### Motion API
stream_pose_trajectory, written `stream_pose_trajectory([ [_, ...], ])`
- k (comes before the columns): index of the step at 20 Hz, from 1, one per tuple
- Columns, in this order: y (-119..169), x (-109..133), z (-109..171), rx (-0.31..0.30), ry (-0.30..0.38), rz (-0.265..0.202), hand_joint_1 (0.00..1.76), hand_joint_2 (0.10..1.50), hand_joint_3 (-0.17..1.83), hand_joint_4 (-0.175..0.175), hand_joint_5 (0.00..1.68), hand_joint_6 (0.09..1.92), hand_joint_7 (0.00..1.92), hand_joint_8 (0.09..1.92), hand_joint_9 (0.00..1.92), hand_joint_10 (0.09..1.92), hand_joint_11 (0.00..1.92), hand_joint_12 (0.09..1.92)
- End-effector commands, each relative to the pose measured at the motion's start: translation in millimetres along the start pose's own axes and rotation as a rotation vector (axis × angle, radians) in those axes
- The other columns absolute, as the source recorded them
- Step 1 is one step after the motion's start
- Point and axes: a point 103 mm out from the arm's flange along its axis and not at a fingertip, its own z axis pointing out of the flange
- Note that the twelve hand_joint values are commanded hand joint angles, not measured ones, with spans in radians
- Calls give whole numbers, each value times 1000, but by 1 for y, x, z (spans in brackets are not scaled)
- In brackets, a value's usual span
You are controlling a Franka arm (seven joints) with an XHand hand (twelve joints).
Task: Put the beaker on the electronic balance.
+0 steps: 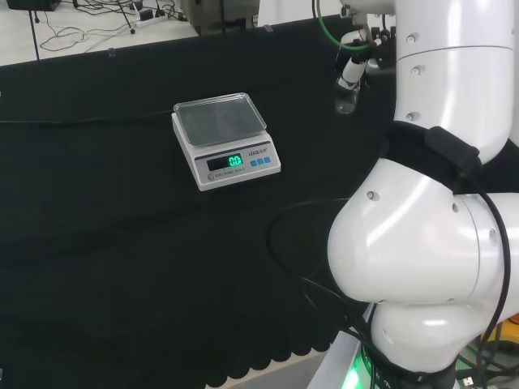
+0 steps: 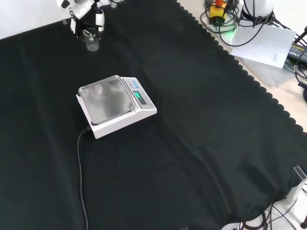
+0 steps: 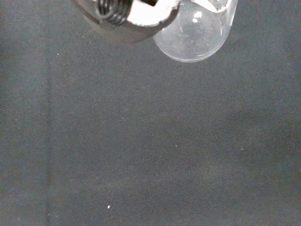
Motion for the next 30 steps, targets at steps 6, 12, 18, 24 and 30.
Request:
stream_pose_trajectory([
  [6, -11, 12, -15, -17, 15, -56, 1147, 1134, 21, -175, 928, 1096, 942, 835, 1159, 752, 1102, 831],
  [12, -13, 37, -25, -27, -26, -90, 1148, 1133, 21, -175, 929, 1094, 950, 834, 1161, 755, 1105, 827],
  [18, -13, 81, -46, -48, -82, -137, 1148, 1133, 21, -175, 930, 1094, 955, 832, 1162, 758, 1106, 823],
  [24, -12, 112, -58, -65, -119, -194, 1148, 1132, 22, -175, 931, 1093, 958, 830, 1164, 759, 1108, 820],
  [30, 3, 140, -56, -55, -127, -243, 1148, 1132, 22, -175, 932, 1092, 960, 828, 1165, 761, 1109, 817],
])
